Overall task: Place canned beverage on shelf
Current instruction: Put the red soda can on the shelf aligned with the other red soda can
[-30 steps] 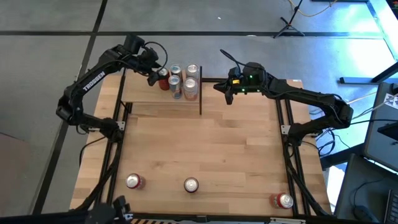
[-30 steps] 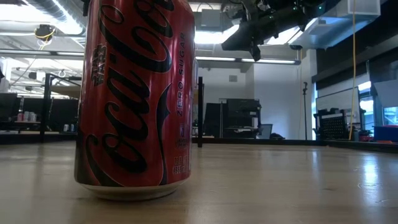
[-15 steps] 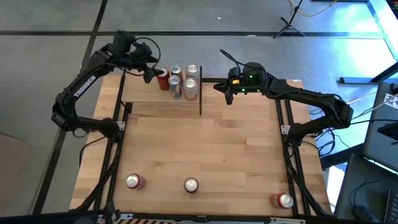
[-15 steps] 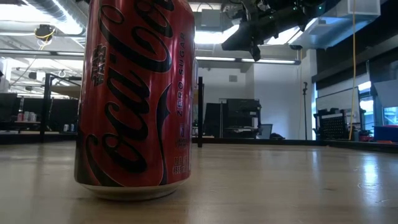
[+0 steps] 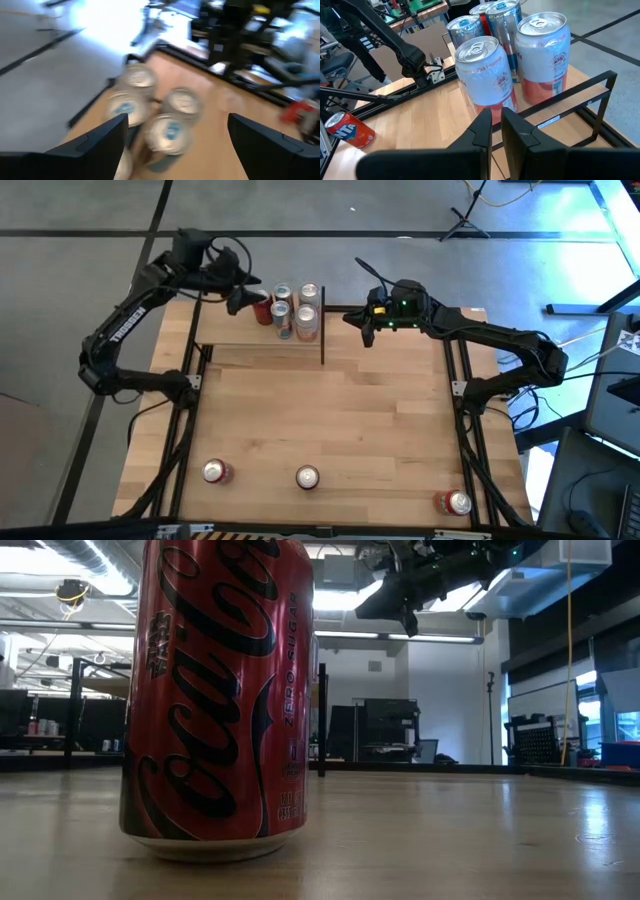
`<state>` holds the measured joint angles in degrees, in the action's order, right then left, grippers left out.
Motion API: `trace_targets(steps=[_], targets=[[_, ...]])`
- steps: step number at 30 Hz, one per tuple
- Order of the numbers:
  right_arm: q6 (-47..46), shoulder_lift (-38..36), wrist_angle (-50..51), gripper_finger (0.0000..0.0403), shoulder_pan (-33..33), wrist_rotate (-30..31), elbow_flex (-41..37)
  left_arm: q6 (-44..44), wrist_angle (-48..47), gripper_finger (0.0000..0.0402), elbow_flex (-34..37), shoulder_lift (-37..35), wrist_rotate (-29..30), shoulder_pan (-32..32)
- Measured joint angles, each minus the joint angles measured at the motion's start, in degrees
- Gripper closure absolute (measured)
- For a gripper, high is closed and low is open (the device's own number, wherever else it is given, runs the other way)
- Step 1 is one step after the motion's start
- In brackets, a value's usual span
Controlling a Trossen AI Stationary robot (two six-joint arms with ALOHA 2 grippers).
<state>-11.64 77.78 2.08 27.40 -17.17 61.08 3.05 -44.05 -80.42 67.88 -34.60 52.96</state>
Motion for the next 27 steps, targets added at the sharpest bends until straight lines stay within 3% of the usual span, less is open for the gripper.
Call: trace_targets(steps=[8, 13, 20, 27], targets=[[-3.62, 0.00, -0.85, 0.0363, -0.07, 1.18, 0.00, 2.48, 0.47, 0.0042, 0.00, 0.37, -2.56, -3.75], [-6.46, 0.00, -2.08, 0.0310, -2.03, 1.69, 0.00, 3.11, 2.26, 0.0023, 0.00, 0.12, -7.11, -6.20], [-10.76, 0.00, -2.01, 0.0224, -9.63, 3.57, 0.00, 2.87, -1.34, 0.0022, 0.00, -3.04, -10.43, -9.40], [-16.13, 0.00, 1.06, 0.0192, -18.57, 5.10, 0.00, 1.68, -9.81, 0.0022, 0.00, -6.48, -6.35, -17.75]])
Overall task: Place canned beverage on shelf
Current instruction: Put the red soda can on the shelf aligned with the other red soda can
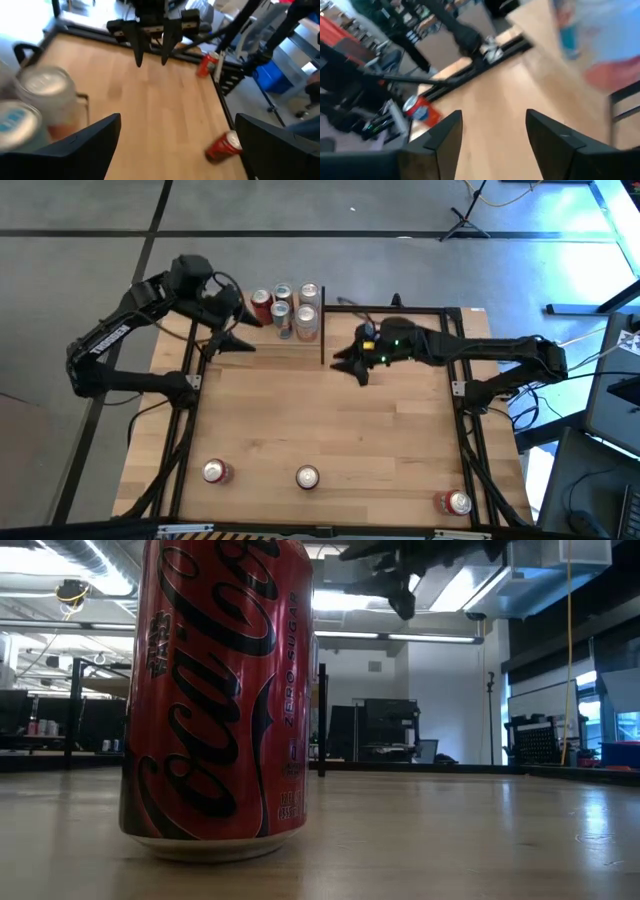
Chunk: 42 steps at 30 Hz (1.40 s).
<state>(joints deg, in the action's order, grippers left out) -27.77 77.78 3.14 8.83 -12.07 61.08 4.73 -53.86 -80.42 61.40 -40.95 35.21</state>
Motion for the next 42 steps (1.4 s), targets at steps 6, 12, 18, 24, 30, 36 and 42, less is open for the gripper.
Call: trace_targets(steps=[6, 12, 18, 24, 30, 36, 42], targets=[[-9.49, 0.62, 5.15, 0.0157, -3.99, 1.37, 0.02, -9.81, -1.52, 0.0024, 0.00, -2.07, 10.42, -10.05], [-6.61, 1.08, 6.11, 0.0094, -11.00, 1.87, 0.04, -21.29, -1.47, 0.0031, 0.02, -1.87, 24.30, -22.83], [-3.61, 1.08, 6.14, 0.0052, -19.55, 2.53, 0.04, -31.27, -1.49, 0.0031, 0.09, -1.01, 34.32, -34.55], [-2.03, 2.36, 6.16, 0.0052, -26.84, 5.73, 0.04, -41.69, -1.44, 0.0031, 4.68, -1.02, 41.43, -45.41], [-1.87, 5.43, 6.11, 0.0062, -31.70, 10.64, 0.04, -51.49, 5.13, 0.0031, 13.16, -0.90, 46.10, -55.89], [-4.43, 8.91, 6.05, 0.0063, -34.64, 13.09, 0.04, -53.16, 15.02, 0.0031, 16.85, 3.44, 50.33, -62.31], [-8.25, 10.25, 6.11, 0.0063, -37.29, 13.19, 0.04, -48.92, 24.75, 0.0031, 16.85, 12.04, 52.54, -65.47]])
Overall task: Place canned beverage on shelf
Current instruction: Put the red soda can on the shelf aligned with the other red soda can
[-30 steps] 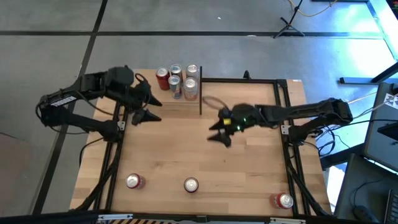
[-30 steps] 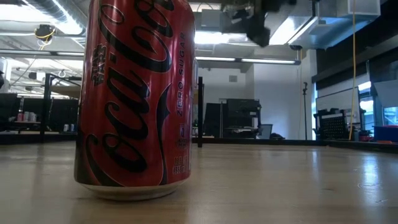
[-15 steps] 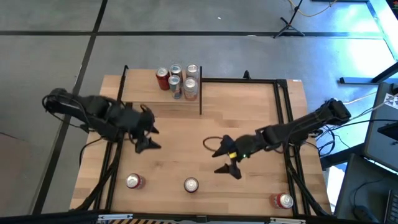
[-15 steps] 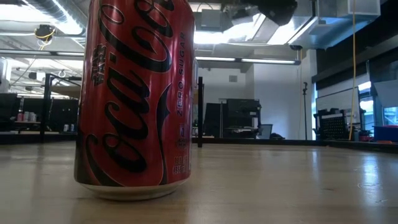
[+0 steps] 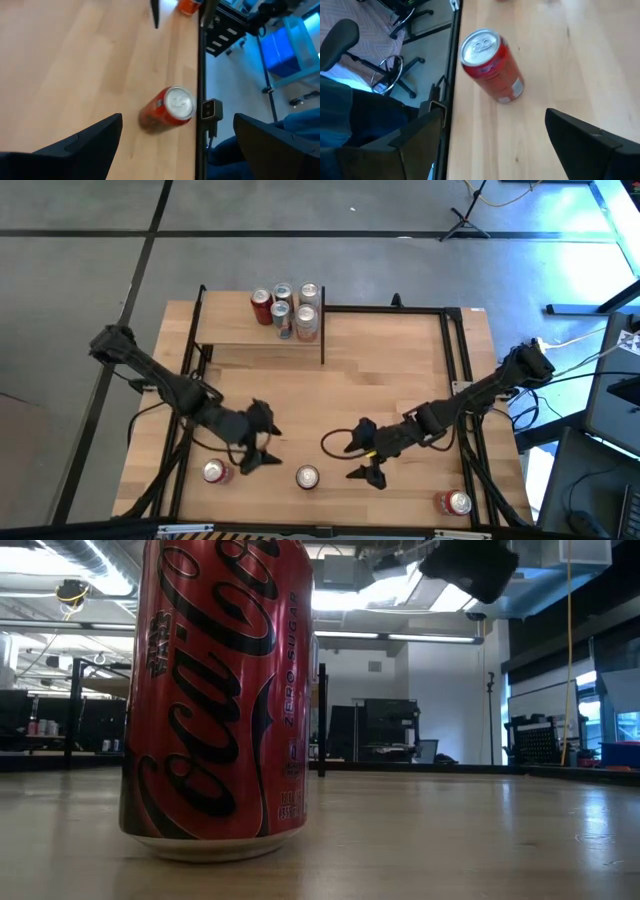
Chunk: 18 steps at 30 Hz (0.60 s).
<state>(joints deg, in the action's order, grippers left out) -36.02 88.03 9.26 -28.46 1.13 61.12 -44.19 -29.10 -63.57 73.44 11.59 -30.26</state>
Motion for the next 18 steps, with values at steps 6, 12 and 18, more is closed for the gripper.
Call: trace_targets(steps=[6, 12, 18], targets=[[-1.21, 0.00, 1.54, 0.0063, -2.12, 1.17, 0.00, 7.11, 12.98, 0.0032, 0.00, 8.29, 0.09, -0.22], [-2.84, 0.00, 3.38, 0.0063, -2.82, 1.52, 0.00, 12.55, 19.60, 0.0032, 0.00, 15.85, 0.02, -0.22], [-3.45, 0.00, 4.74, 0.0063, -3.06, 1.01, 0.00, 12.97, 23.10, 0.0032, 0.00, 21.61, -0.16, -0.25]])
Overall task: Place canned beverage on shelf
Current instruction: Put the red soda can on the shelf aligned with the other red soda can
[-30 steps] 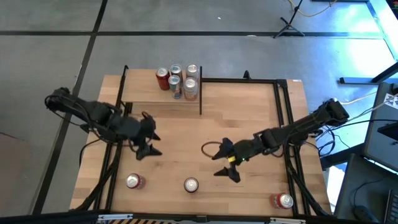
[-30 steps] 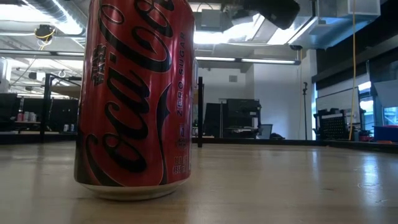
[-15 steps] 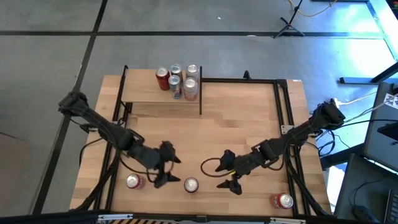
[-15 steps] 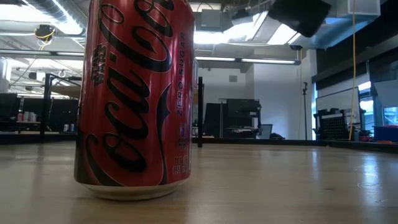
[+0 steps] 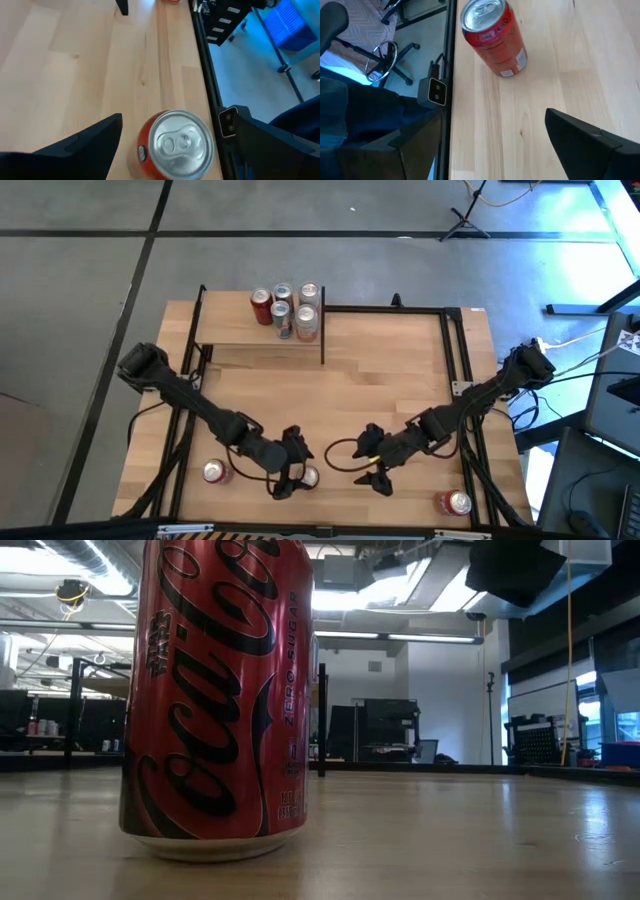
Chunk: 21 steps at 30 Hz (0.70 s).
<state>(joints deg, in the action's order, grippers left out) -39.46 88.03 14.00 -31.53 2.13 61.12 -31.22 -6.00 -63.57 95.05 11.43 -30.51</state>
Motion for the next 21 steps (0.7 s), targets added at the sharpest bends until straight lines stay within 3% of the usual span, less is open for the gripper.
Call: trace_targets(steps=[21], targets=[[0.41, 0.00, 1.31, 0.0063, 0.00, -0.07, 0.00, -0.14, 1.49, 0.0031, -0.02, 7.97, 4.11, -3.47]])
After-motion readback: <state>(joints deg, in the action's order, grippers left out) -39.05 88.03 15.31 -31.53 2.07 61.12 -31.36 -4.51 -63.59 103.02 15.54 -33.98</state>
